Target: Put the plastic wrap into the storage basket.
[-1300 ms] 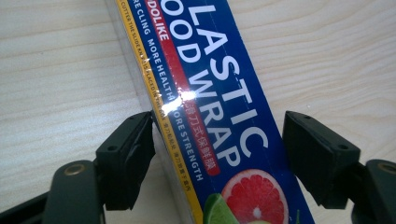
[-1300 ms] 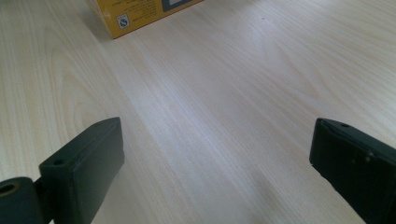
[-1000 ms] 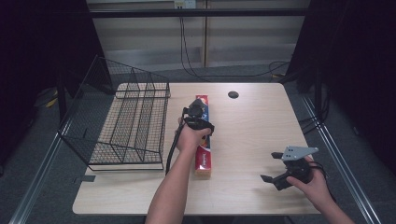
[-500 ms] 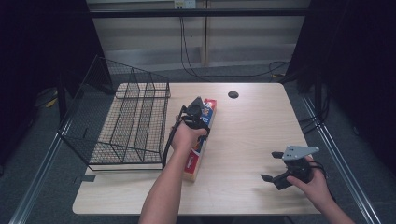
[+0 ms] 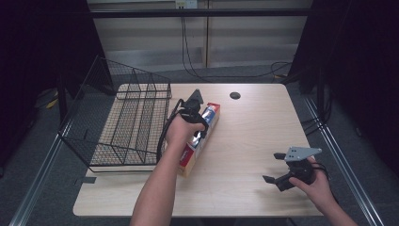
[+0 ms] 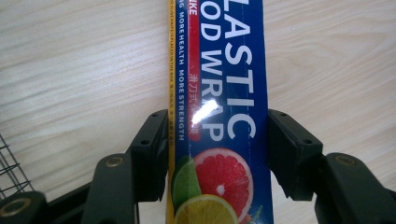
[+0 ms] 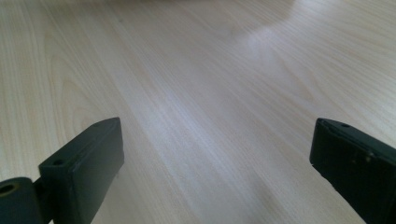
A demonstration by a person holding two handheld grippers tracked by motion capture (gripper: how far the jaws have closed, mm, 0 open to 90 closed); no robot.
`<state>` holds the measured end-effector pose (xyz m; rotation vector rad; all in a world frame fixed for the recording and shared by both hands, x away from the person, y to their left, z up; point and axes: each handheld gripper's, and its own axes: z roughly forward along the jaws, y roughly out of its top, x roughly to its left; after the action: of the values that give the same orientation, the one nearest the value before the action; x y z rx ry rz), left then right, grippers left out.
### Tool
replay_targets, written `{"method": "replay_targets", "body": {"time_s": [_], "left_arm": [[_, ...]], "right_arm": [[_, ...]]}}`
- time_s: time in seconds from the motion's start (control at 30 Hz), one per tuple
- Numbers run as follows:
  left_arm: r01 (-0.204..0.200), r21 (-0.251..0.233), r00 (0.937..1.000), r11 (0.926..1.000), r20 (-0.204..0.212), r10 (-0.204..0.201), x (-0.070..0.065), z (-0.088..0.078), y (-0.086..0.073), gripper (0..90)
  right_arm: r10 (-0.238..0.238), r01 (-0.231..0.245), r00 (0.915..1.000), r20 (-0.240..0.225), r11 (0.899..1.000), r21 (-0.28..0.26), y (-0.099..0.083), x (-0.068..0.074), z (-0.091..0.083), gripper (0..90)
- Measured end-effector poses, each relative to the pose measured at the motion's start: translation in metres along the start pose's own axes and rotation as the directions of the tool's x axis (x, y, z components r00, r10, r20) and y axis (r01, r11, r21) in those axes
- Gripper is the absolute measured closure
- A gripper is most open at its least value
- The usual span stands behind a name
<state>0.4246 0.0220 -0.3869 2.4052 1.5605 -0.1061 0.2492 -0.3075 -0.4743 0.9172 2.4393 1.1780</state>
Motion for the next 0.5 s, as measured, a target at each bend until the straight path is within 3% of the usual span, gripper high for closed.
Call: {"method": "replay_targets", "body": {"time_s": [0.13,0.17,0.3,0.33,0.47,0.5], "left_arm": [[-0.012,0.0,0.9999,0.9999,0.002,0.012,0.001,-0.01,0.001,44.4],[0.007,-0.01,1.0,0.9999,0.002,-0.007,0.001,-0.012,0.001,44.4],[0.012,-0.01,0.9999,0.9999,0.002,-0.012,0.002,-0.022,0.002,44.4],[-0.003,-0.002,1.0,1.0,0.001,0.003,0.004,-0.025,0.002,44.4],[0.017,-0.01,0.9999,0.9998,-0.001,-0.017,0.006,-0.033,0.001,44.3],[0.001,-0.002,1.0,1.0,-0.009,-0.001,0.007,-0.034,0.001,44.3]], "right_arm": [[0.004,-0.004,1.0,0.003,1.0,-0.001,0.0,0.0,0.0,2.9],[0.005,-0.005,1.0,0.002,1.0,-0.003,0.0,0.0,-0.001,3.0],[0.006,-0.006,1.0,0.003,1.0,-0.002,0.0,-0.001,0.0,2.9],[0.006,-0.006,1.0,0.003,1.0,-0.003,0.0,-0.001,0.0,2.9],[0.007,-0.007,1.0,0.003,1.0,-0.003,0.0,-0.001,0.0,2.9],[0.007,-0.007,1.0,0.003,1.0,-0.003,0.0,-0.001,0.0,2.8]]}}
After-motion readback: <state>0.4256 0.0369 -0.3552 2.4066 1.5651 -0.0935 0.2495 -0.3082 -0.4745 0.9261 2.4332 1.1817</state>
